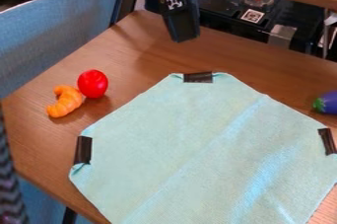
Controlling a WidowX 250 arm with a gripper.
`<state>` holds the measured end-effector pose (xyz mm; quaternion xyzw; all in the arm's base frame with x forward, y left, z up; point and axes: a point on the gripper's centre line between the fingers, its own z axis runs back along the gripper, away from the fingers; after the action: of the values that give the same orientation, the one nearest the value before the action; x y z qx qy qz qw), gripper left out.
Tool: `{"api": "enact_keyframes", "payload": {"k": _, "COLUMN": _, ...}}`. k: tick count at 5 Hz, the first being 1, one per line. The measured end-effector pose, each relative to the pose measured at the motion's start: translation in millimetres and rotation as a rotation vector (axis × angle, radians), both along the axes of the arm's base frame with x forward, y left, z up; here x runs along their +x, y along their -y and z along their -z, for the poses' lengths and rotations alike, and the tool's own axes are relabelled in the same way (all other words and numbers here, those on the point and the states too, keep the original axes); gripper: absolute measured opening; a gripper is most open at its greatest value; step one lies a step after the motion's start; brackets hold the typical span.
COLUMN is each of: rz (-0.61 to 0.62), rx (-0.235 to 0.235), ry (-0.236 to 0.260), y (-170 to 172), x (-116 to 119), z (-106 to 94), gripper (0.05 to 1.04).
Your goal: Folds the cloth from left to right
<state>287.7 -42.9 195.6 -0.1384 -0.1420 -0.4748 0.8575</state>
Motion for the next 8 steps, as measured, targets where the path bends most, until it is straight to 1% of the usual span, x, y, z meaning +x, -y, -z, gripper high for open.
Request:
{"api": "enact_keyframes", "payload": {"k": 1, "rz": -0.003, "rx": -0.001, "ry": -0.019, "y": 0, "x": 1, "z": 6.4, "gripper": 0.999}}
{"api": "enact_keyframes", "payload": {"k": 2, "rz": -0.109, "rx": 0.016, "ry": -0.009, "y": -22, "x": -12, "z": 25.8, "gripper": 0.999}}
{"api": "enact_keyframes", "payload": {"k": 3, "rz": -0.300, "rx": 0.057, "ry": 0.032, "y": -52, "x": -42, "z": 46.6, "gripper": 0.999}}
{"api": "enact_keyframes", "payload": {"k": 4, "rz": -0.494, "rx": 0.130, "ry": 0.083, "y": -73, "x": -68, "z": 61.8, "gripper": 0.999}}
{"api": "enact_keyframes", "payload": {"k": 5, "rz": -0.752, "rx": 0.158, "ry": 0.026, "y": -87, "x": -90, "z": 82.3, "gripper": 0.999}}
{"api": "enact_keyframes", "payload": {"k": 6, "rz": -1.001, "rx": 0.051, "ry": -0.073, "y": -97, "x": -102, "z": 96.9, "gripper": 0.999}}
{"api": "enact_keyframes", "payload": {"k": 7, "rz": -1.248, "rx": -0.092, "ry": -0.127, "y": -99, "x": -102, "z": 109.7, "gripper": 0.999}}
{"api": "enact_keyframes", "payload": {"k": 8, "rz": -1.427, "rx": -0.191, "ry": -0.106, "y": -99, "x": -97, "z": 116.3, "gripper": 0.999}}
